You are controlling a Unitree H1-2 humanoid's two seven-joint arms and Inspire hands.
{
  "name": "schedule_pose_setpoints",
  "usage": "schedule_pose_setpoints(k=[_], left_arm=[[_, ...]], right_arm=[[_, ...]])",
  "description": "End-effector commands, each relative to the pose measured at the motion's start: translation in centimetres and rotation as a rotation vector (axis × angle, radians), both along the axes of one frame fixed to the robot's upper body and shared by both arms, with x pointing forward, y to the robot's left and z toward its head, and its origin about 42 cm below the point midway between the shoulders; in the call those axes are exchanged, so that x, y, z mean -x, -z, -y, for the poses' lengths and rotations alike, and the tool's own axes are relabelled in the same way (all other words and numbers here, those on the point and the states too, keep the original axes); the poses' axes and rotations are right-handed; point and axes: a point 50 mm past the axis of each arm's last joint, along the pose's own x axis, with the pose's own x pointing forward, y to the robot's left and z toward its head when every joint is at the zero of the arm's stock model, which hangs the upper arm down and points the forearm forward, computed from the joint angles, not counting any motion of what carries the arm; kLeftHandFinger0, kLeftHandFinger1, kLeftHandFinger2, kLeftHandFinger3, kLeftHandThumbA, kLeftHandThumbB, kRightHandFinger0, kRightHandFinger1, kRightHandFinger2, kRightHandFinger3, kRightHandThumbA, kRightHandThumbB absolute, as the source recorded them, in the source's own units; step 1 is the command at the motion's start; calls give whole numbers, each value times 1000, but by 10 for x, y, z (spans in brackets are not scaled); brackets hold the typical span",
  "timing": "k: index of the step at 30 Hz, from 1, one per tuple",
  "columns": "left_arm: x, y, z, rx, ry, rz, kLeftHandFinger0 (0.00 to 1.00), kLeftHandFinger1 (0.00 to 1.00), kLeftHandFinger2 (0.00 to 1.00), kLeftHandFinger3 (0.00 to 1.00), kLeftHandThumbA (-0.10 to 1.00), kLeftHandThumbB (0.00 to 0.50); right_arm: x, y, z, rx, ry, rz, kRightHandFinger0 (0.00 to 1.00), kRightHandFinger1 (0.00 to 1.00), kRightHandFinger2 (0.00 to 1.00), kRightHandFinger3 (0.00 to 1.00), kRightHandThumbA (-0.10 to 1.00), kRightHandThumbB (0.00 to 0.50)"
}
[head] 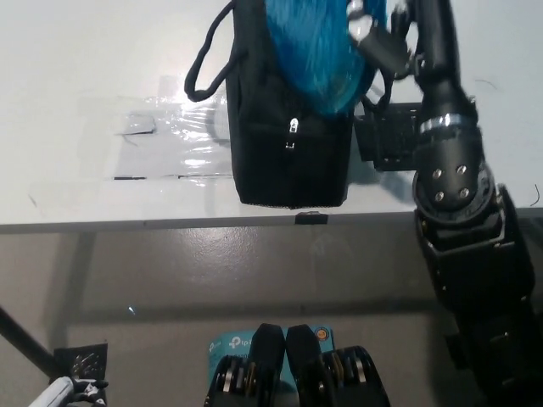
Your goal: The robot uses its right hand to pick up a stack of plates kept in the middle of the desk and put it inside a bag kept next to it
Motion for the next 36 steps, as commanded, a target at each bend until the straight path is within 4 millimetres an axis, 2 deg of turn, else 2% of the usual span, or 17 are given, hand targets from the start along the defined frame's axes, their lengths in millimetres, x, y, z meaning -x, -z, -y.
schedule_pose_setpoints(k=[1, 4, 6, 8, 10, 14, 17, 20, 24, 25, 26, 27, 28, 31, 32, 35, 36], left_arm=[[-4, -10, -1, -26, 26, 28, 738, 806, 843, 822, -100, 191], [-4, -8, -1, -22, 20, 17, 767, 812, 866, 863, -100, 205], [-1, -4, 3, -6, 20, 14, 773, 811, 869, 869, -100, 207], [-1, -2, 3, -1, 10, 5, 792, 817, 874, 875, -100, 204], [3, -3, 5, 3, 25, 16, 767, 812, 868, 859, -100, 194], [3, -3, 6, -8, 30, 21, 754, 806, 847, 829, -100, 191], [3, -4, 3, -2, 19, 16, 761, 806, 841, 822, -100, 179], [5, -3, 2, -13, 21, 15, 766, 812, 855, 837, -100, 186], [7, 1, 3, 3, 4, 1, 797, 824, 867, 850, -100, 188], [7, 1, 3, 10, -6, -2, 793, 814, 857, 851, -100, 197], [7, 1, 3, 7, -4, -2, 792, 814, 856, 853, -100, 198], [7, 1, 3, 7, -4, -2, 792, 814, 855, 856, -100, 198], [7, 1, 3, 0, 2, -1, 787, 813, 848, 841, -100, 199], [8, 2, 3, -6, -3, -6, 765, 809, 838, 827, -100, 209], [8, 2, 3, -5, 2, 0, 755, 806, 832, 823, -100, 211], [8, 2, 3, -5, 3, -3, 781, 818, 844, 842, -100, 204], [8, 2, 3, -5, -1, -6, 793, 821, 846, 845, -100, 210]], right_arm=[[0, -5, -13, 7, 9, 101, 0, 0, 56, 14, -100, 305], [-3, 23, -27, 2, 24, 47, 0, 0, 97, 0, -100, 318], [-5, 33, -29, 20, 33, 24, 0, 0, 125, 7, -100, 318], [-7, 37, -31, 32, 35, 17, 0, 0, 179, 14, -100, 289], [-12, 37, -35, 102, 58, 31, 0, 0, 189, 26, -100, 236], [-23, 15, -38, 167, 62, 73, 0, 0, 198, 9, -100, 255], [-37, -11, -47, 221, 54, 106, 0, 0, 275, 0, -100, 276], [-49, -38, -54, 317, 68, 125, 0, 1, 285, 97, -100, 280], [-62, -65, -62, 422, 74, 165, 0, 0, 276, 34, -100, 259], [-69, -84, -64, 449, 89, 188, 0, 0, 267, 19, -100, 258], [-72, -94, -63, 462, 98, 205, 0, 0, 268, 29, -100, 246], [-72, -94, -63, 463, 98, 205, 0, 0, 271, 38, -100, 239], [-77, -114, -62, 466, 115, 212, 0, 0, 271, 14, -100, 209], [-82, -128, -62, 475, 129, 225, 0, 0, 223, 24, -100, 230], [-83, -129, -61, 472, 128, 224, 0, 0, 219, 21, -100, 219], [-84, -119, -63, 487, 146, 216, 0, 0, 213, 46, -100, 217], [-85, -114, -63, 493, 147, 207, 0, 0, 216, 79, -100, 232]])
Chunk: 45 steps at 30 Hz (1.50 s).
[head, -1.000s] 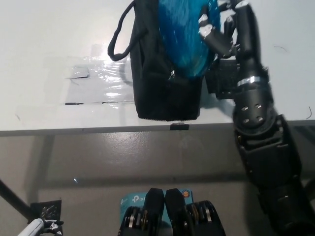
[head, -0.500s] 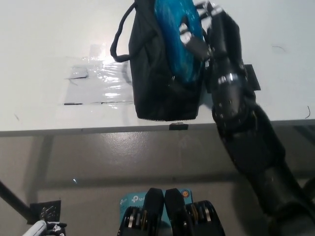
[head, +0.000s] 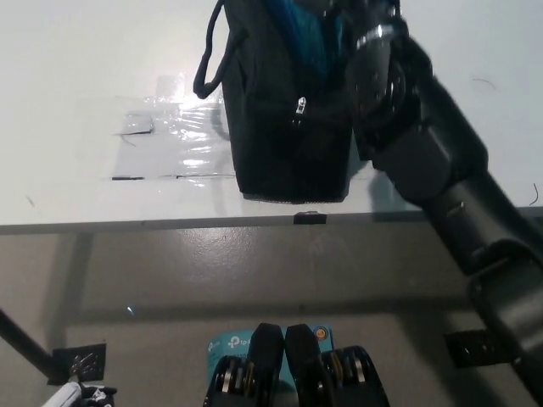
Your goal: The robot uses its right hand to pick up a stack of plates kept in the middle of the desk and put it inside a bag kept next to it
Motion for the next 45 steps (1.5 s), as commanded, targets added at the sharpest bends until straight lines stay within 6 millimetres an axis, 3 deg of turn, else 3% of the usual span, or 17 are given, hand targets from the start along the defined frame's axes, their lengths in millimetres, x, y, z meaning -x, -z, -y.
schedule_pose_setpoints(k=[1, 4, 8, 12, 13, 14, 19, 23, 25, 27, 30, 32, 33, 34, 35, 40, 45], left_arm=[[4, -4, -5, -23, -8, 1, 798, 822, 846, 846, -100, 210], [3, -5, -5, -24, 2, 7, 777, 800, 851, 853, -100, 211], [4, -5, -5, -16, -7, 5, 778, 812, 849, 850, -100, 210], [4, -5, -4, -21, -3, 5, 777, 819, 851, 850, -100, 211], [5, -4, -3, -16, 2, 5, 768, 817, 849, 847, -100, 206], [4, -4, -3, -9, -1, 1, 779, 827, 857, 850, -100, 206], [6, 0, -2, 0, -6, -3, 802, 838, 859, 846, -100, 206], [6, 2, -2, 9, -5, -4, 797, 822, 861, 860, -100, 206], [9, 4, -1, 1, -4, -13, 797, 819, 853, 852, -100, 204], [9, 3, -1, 0, 3, -11, 792, 821, 859, 864, -100, 204], [12, 5, -2, 10, -5, -14, 791, 820, 856, 859, -100, 211], [14, 8, -2, 17, -7, -25, 785, 829, 851, 853, -100, 205], [14, 8, -2, 13, -4, -22, 777, 827, 847, 850, -100, 211], [14, 7, -2, 8, 4, -19, 775, 827, 847, 849, -100, 210], [14, 7, -1, 9, 1, -20, 776, 826, 848, 851, -100, 212], [18, 9, 1, 8, 0, -34, 785, 825, 852, 861, -100, 216], [18, 8, 1, 9, -3, -35, 779, 822, 837, 840, -100, 221]], right_arm=[[4, -51, -10, 47, -9, 166, 0, 0, 218, 91, -100, 236], [2, -37, -10, 46, 10, 112, 0, 0, 224, 87, -100, 229], [-4, 2, -1, 29, 58, -23, 0, 0, 310, 167, -100, 27], [-7, 30, 6, -21, 94, -149, 0, 90, 419, 536, -100, 2], [-5, 37, 8, -33, 102, -180, 0, 76, 403, 324, -100, 0], [-3, 41, 8, -42, 104, -187, 0, 79, 421, 441, -100, 12], [-1, 51, 7, -70, 110, -242, 0, 33, 422, 140, -100, 0], [0, 52, 9, -163, 134, -274, 0, 67, 489, 205, -100, 0], [2, 55, 8, -237, 130, -281, 0, 130, 540, 494, -100, 0], [0, 52, 9, -285, 131, -276, 0, 79, 417, 497, -100, 22], [-4, 47, 7, -327, 136, -298, 0, 9, 317, 887, -100, 0], [-6, 43, 5, -309, 137, -376, 0, 0, 243, 1000, 354, 0], [-6, 43, 5, -302, 137, -383, 76, 95, 353, 1000, 430, 26], [-6, 41, 5, -276, 138, -410, 586, 731, 1000, 1000, 608, 79], [-8, 40, 5, -273, 143, -426, 1000, 1000, 1000, 1000, 673, 117], [-15, 32, 9, -203, 190, -418, 1000, 1000, 1000, 1000, 896, 241], [-16, 14, 9, -189, 192, -397, 1000, 1000, 1000, 1000, 872, 210]])
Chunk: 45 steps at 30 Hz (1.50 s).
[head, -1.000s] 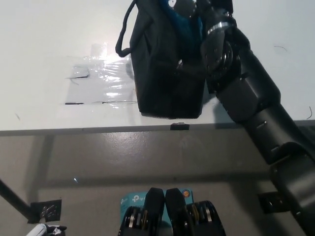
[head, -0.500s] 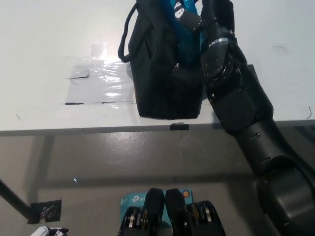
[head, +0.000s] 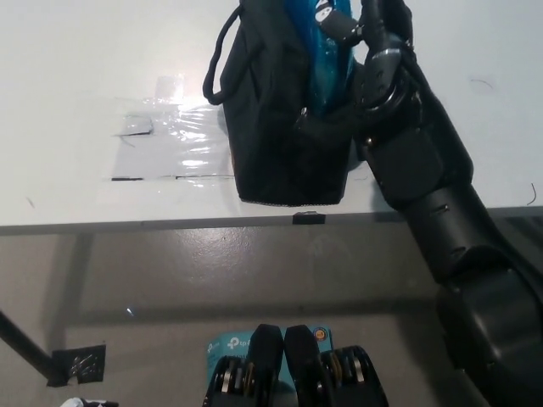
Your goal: The robot uses its right hand to pick up a stack of plates kept in the middle of the desk and put it inside a bag kept next to it
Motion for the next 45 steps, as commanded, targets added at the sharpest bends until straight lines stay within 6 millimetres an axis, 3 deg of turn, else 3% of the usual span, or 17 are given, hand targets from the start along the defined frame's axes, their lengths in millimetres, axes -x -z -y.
schedule_pose_setpoints(k=[1, 4, 5, 7, 13, 28, 34, 38, 45], left_arm=[[3, -2, -2, -7, 7, 5, 778, 821, 837, 839, -100, 224], [6, -2, -2, -8, 8, 0, 787, 824, 842, 842, -100, 224], [6, 0, -3, -6, 13, -5, 785, 795, 853, 858, -100, 222], [6, 1, -3, -2, 12, -2, 774, 772, 844, 851, -100, 226], [10, 0, -3, -18, 15, -16, 786, 805, 841, 852, -100, 214], [12, 0, -4, -29, 25, -26, 782, 823, 861, 877, -100, 199], [16, 3, -7, -22, 19, -39, 797, 811, 861, 869, -100, 218], [18, 3, -6, -18, 16, -39, 803, 813, 864, 855, -100, 207], [19, 6, -4, -16, 33, -43, 792, 800, 843, 832, -100, 218]], right_arm=[[-1, -33, -10, 36, -10, 5, 1000, 1000, 1000, 1000, 835, 194], [0, -31, -10, 35, -11, -5, 1000, 1000, 1000, 1000, 801, 185], [1, -32, -12, 24, -13, -3, 1000, 1000, 1000, 1000, 712, 161], [1, -33, -13, 21, -9, 1, 1000, 1000, 1000, 1000, 681, 154], [8, -27, -17, -2, -15, 4, 1000, 1000, 1000, 1000, 571, 132], [16, 2, -25, 14, -7, -48, 1000, 1000, 1000, 1000, 589, 127], [33, 44, -30, -18, -23, -102, 1000, 1000, 1000, 1000, 613, 110], [42, 67, -38, 13, -24, -135, 1000, 1000, 1000, 1000, 635, 129], [67, 111, -52, 10, -54, -198, 1000, 1000, 1000, 1000, 595, 121]])
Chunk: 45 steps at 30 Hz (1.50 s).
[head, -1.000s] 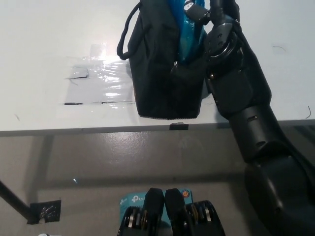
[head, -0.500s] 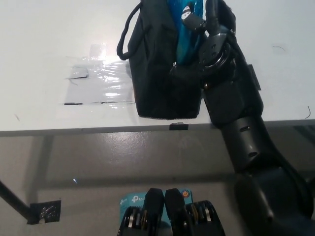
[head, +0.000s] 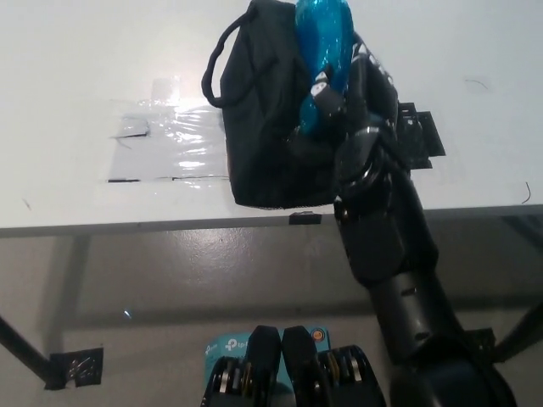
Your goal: The robot uses its right hand to pick up a stack of plates kept in the middle of the desk and put it inside a bag kept next to it
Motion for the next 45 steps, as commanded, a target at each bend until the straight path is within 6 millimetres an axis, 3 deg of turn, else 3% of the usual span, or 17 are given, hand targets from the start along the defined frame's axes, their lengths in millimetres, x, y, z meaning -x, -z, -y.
schedule_pose_setpoints(k=[1, 6, 11, 13, 15, 16, 17, 18, 19, 20, 21, 22, 25, 32, 40, 45], left_arm=[[3, -3, -3, -17, 38, -2, 795, 801, 845, 833, -100, 213], [5, -4, -2, -21, 36, -9, 780, 795, 835, 834, -100, 216], [4, -3, -2, -34, 50, -14, 775, 798, 846, 853, -100, 203], [4, -4, -4, -39, 47, -24, 786, 810, 856, 864, -100, 205], [4, -5, -4, -47, 52, -20, 775, 797, 850, 869, -100, 203], [4, -4, -3, -48, 52, -24, 775, 794, 849, 872, -100, 203], [4, -3, -2, -44, 53, -25, 773, 793, 850, 872, -100, 207], [4, -3, -2, -39, 51, -24, 773, 793, 850, 872, -100, 210], [8, -1, -2, -37, 51, -31, 774, 792, 850, 872, -100, 212], [8, -1, -2, -36, 51, -31, 782, 802, 859, 877, -100, 214], [8, 0, -2, -39, 48, -33, 786, 800, 869, 888, -100, 208], [8, 0, -2, -39, 48, -33, 787, 800, 871, 890, -100, 209], [9, 1, -1, -34, 40, -31, 749, 769, 849, 855, -100, 189], [10, 0, 0, -31, 41, -31, 762, 795, 855, 852, -100, 171], [10, 0, -1, -33, 37, -31, 738, 789, 849, 811, -100, 172], [9, 2, -3, -29, 45, -27, 745, 800, 847, 798, -100, 174]], right_arm=[[17, 29, -27, 13, -71, -91, 1000, 1000, 1000, 1000, 595, 122], [24, 43, -26, 62, -110, -104, 1000, 1000, 1000, 1000, 564, 107], [13, 19, -21, 147, -118, -42, 1000, 1000, 1000, 1000, 569, 120], [6, -4, -19, 193, -120, 12, 1000, 1000, 1000, 1000, 771, 162], [3, -22, -17, 200, -124, 51, 1000, 1000, 1000, 1000, 949, 256], [2, -28, -15, 200, -123, 62, 1000, 1000, 1000, 1000, 975, 276], [1, -36, -13, 217, -121, 77, 1000, 1000, 1000, 1000, 1000, 425], [-2, -60, -12, 249, -119, 121, 1000, 1000, 1000, 1000, 1000, 492], [-1, -61, -13, 256, -120, 121, 1000, 1000, 1000, 1000, 1000, 500], [-1, -66, -13, 245, -120, 132, 1000, 1000, 1000, 1000, 1000, 500], [-2, -87, -13, 242, -116, 174, 1000, 1000, 1000, 1000, 1000, 500], [-2, -89, -13, 244, -115, 176, 1000, 1000, 1000, 1000, 1000, 500], [-9, -148, -15, 261, -88, 267, 1000, 1000, 1000, 1000, 1000, 471], [-10, -195, -10, 256, -52, 306, 1000, 1000, 1000, 1000, 1000, 427], [-8, -209, -9, 245, -25, 309, 1000, 1000, 1000, 1000, 1000, 354], [-8, -211, 0, 217, -6, 314, 1000, 1000, 1000, 1000, 1000, 399]])
